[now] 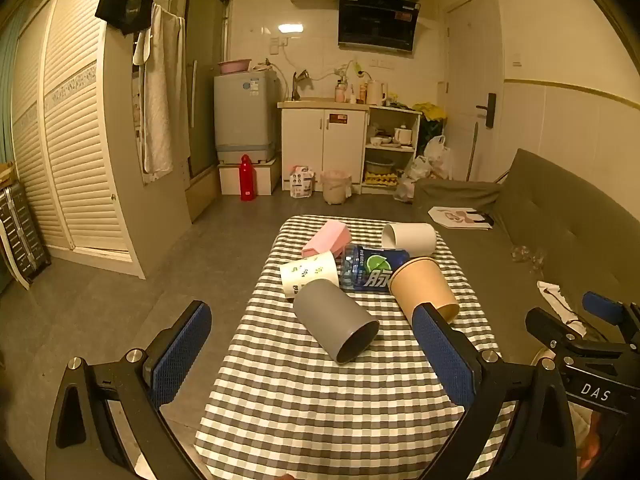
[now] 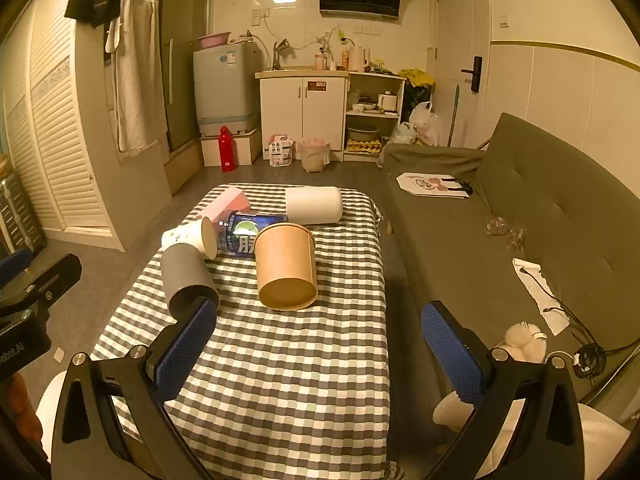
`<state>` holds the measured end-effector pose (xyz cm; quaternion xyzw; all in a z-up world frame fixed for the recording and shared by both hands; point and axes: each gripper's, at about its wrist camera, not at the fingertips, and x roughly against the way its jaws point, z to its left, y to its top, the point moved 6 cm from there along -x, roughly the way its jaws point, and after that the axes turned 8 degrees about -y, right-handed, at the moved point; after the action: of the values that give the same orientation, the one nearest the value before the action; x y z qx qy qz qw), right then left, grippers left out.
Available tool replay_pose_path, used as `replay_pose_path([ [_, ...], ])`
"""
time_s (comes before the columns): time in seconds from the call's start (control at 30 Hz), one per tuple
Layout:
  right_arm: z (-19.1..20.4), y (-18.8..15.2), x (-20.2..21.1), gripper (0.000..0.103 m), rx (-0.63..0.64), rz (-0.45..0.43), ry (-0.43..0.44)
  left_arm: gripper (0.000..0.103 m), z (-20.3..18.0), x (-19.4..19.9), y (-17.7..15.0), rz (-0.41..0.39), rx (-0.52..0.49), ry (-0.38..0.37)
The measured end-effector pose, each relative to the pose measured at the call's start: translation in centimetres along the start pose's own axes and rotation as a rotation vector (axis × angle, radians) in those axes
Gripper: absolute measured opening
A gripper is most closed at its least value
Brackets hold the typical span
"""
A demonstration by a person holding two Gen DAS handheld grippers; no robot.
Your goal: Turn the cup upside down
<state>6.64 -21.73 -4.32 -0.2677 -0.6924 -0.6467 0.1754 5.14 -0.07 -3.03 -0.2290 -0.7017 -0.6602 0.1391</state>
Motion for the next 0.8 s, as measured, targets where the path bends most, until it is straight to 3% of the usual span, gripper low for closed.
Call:
replay_pose_path([
  [0.8, 0.4, 0.0, 0.2, 0.103, -0.002, 0.004, 0.005, 0.103, -0.1, 0.2, -0.2, 0.005, -0.006, 0.004],
])
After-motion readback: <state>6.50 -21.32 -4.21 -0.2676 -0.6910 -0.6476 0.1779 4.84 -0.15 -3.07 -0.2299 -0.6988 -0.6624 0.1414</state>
